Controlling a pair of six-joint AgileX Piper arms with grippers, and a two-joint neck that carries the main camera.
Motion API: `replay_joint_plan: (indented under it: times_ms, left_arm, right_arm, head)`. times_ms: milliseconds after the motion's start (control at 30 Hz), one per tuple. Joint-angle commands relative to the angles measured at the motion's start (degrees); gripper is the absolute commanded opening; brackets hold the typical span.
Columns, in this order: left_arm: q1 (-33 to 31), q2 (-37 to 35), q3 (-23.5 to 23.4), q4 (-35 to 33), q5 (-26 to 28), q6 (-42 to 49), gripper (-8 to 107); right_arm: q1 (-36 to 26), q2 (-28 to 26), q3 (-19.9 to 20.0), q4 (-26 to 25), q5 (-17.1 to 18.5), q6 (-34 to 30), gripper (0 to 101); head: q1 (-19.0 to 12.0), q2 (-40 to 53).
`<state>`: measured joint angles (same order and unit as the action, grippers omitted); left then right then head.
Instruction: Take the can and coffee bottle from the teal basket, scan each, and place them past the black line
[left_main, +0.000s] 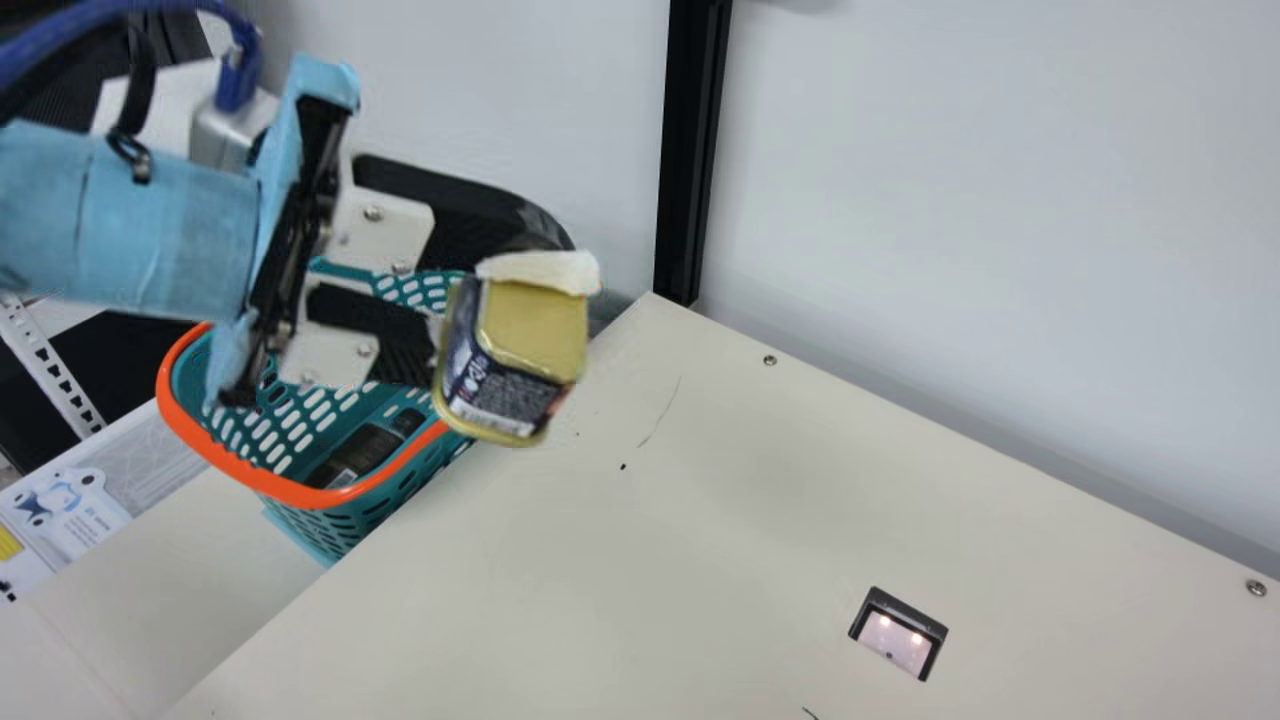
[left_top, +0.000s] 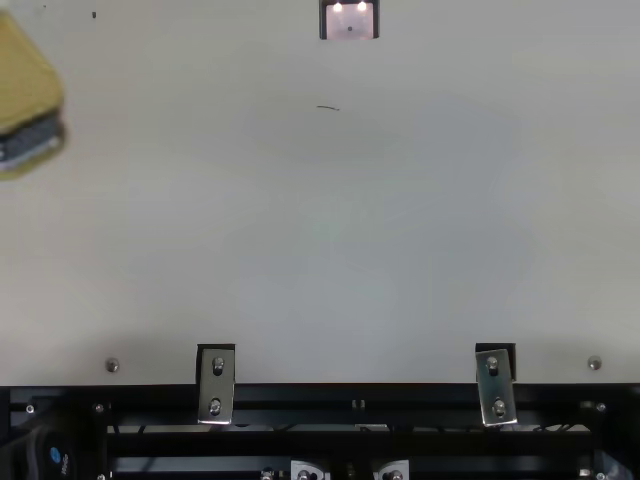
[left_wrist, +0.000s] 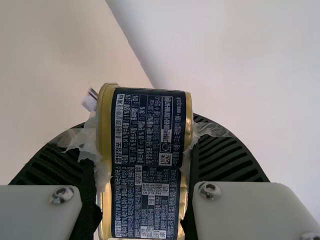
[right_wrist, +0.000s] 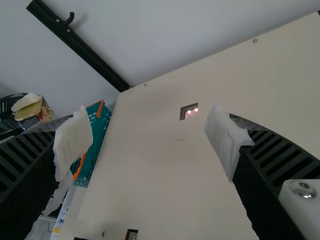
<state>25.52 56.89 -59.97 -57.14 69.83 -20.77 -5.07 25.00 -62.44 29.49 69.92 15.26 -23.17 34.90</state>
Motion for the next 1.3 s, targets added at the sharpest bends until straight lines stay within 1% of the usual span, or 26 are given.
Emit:
replay_joint_plan:
  times_ms: [0, 333, 567, 833, 867, 933, 1267]
  left_arm:
    - [-0.5, -1.5, 1.9, -2.9, 0.1, -7.1, 10]
    - [-0.5, -2.9, 8.0, -10.5, 0.1, -20.6, 10]
    - [-2.4, -4.2, 11.3, -17.9, 0.1, -25.4, 10]
    - [-6.9, -9.2, 11.8, -23.6, 0.1, -30.2, 10]
    - [-6.1, -8.3, 11.7, -22.9, 0.0, -29.5, 10]
    - [-6.9, -9.3, 11.8, -23.7, 0.2, -30.2, 10]
    - [-6.9, -9.3, 11.8, -23.6, 0.3, -30.1, 10]
  right_arm:
    - [0.0, 0.0, 0.0, 0.0, 0.0, 0.0, 101]
    - [0.0, 0.0, 0.0, 0.0, 0.0, 0.0, 101]
    - [0.0, 0.0, 0.0, 0.0, 0.0, 0.0, 101]
    - [0.0, 0.0, 0.0, 0.0, 0.0, 0.0, 101]
    - [0.0, 0.0, 0.0, 0.0, 0.0, 0.0, 101]
    - [0.0, 0.0, 0.0, 0.0, 0.0, 0.0, 101]
    - [0.0, 0.0, 0.0, 0.0, 0.0, 0.0, 101]
  head:
    - [-1.8, 0.6]
    - [-1.8, 0.6]
    - [-1.8, 0.6]
    - [-1.8, 0.6]
    - [-1.8, 0.6]
    - [-1.8, 0.6]
    - [-1.8, 0.6]
